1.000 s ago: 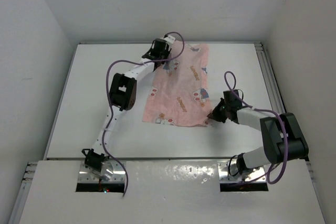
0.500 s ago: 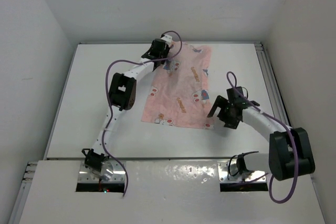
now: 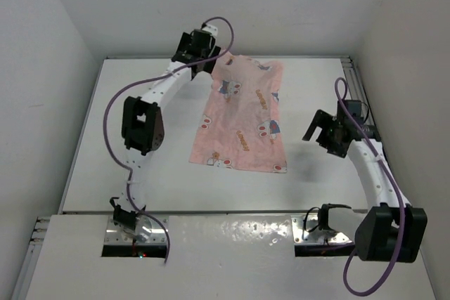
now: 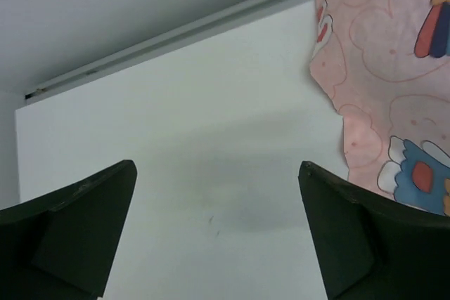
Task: Put the pillow into the pillowcase
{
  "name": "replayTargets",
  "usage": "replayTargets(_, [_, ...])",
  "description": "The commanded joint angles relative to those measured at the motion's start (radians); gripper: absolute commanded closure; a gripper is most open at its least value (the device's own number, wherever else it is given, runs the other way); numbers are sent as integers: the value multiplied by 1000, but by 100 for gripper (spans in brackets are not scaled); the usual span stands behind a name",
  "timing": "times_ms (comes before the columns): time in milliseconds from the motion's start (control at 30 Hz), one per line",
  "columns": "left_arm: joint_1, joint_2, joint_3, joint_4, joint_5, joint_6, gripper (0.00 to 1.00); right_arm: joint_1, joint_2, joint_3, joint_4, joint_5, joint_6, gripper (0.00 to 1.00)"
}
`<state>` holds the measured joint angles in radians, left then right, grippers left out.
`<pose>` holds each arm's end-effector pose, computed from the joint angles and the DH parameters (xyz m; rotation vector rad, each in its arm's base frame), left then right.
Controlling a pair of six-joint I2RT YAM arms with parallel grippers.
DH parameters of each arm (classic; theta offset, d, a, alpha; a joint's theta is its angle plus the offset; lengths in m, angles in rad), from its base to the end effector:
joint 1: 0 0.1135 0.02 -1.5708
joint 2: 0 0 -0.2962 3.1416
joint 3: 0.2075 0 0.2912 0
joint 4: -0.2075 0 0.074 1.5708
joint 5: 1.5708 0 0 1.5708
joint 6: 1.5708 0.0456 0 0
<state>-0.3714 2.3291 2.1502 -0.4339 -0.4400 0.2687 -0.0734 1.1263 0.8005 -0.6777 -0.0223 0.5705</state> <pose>0.5746 -0.2029 0.2706 0.4359 2.1023 0.4194 0.2455 -0.0170 0.2457 0.8112 2.4585 0.2136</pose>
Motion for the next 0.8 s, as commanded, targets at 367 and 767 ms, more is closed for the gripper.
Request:
replayTargets(367, [20,-674,-884,-128,536,-105,24,6,-46,-133,124,-271,-6,15])
replayTargets(767, [-64,-604,-1179,31,682,-203,1,222,200,-279,380,-85,196,27])
